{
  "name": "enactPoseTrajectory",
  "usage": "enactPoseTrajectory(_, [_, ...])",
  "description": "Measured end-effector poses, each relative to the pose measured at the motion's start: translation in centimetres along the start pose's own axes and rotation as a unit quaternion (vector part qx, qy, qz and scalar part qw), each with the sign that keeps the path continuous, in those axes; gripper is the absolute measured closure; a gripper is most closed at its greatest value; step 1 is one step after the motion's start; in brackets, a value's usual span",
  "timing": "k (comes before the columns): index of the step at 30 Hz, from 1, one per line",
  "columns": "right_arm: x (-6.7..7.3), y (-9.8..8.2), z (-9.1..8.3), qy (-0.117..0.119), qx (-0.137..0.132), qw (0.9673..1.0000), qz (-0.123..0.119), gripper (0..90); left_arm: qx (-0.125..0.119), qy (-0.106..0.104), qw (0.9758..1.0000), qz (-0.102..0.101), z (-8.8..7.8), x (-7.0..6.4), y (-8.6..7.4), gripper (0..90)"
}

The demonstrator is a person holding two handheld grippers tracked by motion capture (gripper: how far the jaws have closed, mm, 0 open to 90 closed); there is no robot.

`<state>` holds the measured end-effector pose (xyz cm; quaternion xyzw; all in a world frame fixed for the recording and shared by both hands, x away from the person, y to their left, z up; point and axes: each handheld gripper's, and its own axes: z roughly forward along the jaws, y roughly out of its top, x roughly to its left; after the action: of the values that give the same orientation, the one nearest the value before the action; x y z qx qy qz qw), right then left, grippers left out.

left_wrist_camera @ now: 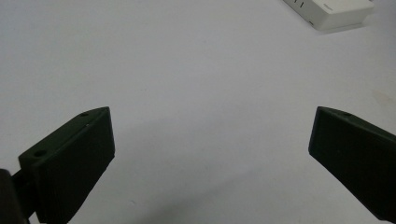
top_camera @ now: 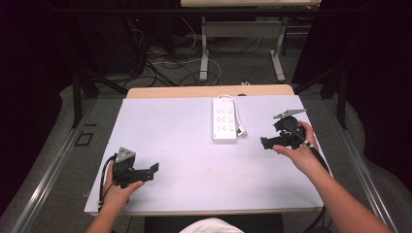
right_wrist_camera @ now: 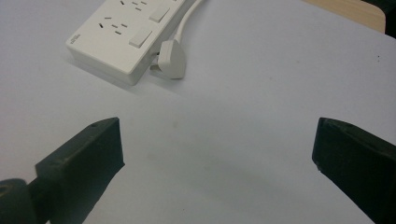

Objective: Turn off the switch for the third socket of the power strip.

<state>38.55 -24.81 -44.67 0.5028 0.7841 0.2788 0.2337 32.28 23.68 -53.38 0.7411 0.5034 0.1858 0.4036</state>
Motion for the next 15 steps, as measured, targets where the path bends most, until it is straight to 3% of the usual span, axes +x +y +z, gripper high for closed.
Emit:
enactPoseTrajectory(8, [0.1,1.1,0.3,0.002,0.012,0.9999,-0.012,1.4,0.0,0.0,1.0,0.0,0.0,0.0,0.0,0.4])
enactPoseTrajectory(15, [-0.1,2.0,0.7,0.009,0.021,0.9997,-0.006,1.9,0.0,0.0,1.0,0.001,0.0,0.0,0.0,0.4])
